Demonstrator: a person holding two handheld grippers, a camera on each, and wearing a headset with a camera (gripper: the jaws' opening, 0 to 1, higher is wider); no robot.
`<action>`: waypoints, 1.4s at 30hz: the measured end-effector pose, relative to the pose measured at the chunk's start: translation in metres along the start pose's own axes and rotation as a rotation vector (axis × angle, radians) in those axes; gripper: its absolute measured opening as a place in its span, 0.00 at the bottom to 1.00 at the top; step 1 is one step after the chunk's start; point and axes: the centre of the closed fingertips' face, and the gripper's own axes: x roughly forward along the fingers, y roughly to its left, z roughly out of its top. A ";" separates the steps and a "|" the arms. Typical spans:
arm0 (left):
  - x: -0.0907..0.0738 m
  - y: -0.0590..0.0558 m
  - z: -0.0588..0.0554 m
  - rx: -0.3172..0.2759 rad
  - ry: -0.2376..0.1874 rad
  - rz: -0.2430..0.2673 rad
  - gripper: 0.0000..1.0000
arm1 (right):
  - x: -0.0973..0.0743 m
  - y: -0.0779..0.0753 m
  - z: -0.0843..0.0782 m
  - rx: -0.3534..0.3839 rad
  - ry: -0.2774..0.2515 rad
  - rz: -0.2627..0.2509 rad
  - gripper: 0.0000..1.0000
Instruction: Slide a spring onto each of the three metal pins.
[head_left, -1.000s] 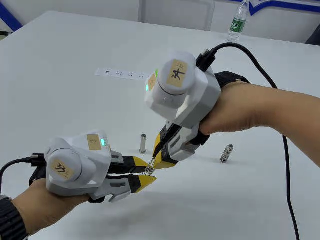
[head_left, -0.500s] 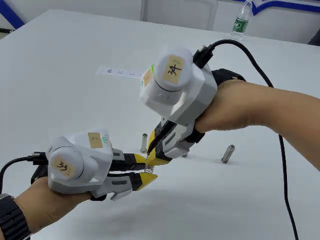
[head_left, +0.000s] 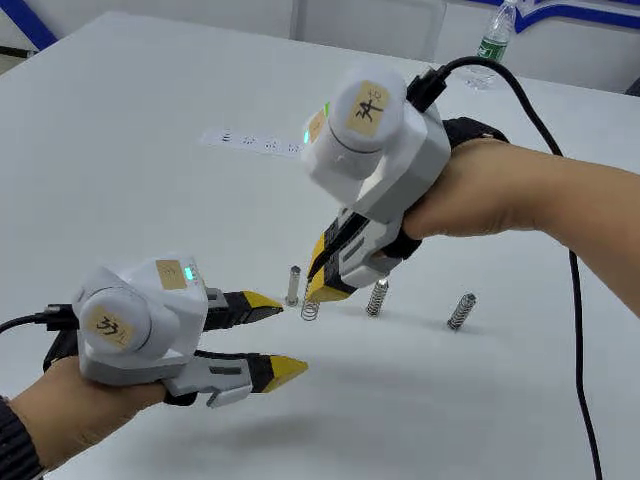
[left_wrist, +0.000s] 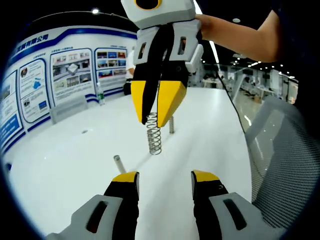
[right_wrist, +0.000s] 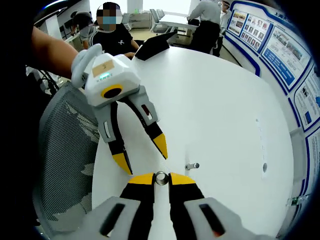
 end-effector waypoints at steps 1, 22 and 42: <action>-0.001 0.001 -0.001 -0.008 0.001 0.004 0.46 | -0.001 -0.003 0.001 0.006 -0.004 -0.007 0.12; -0.010 0.008 -0.008 -0.098 -0.018 0.046 0.63 | 0.026 -0.064 -0.002 0.075 0.011 -0.078 0.12; -0.012 0.012 -0.013 -0.115 -0.017 0.065 0.64 | 0.037 -0.062 -0.003 0.082 0.024 -0.055 0.12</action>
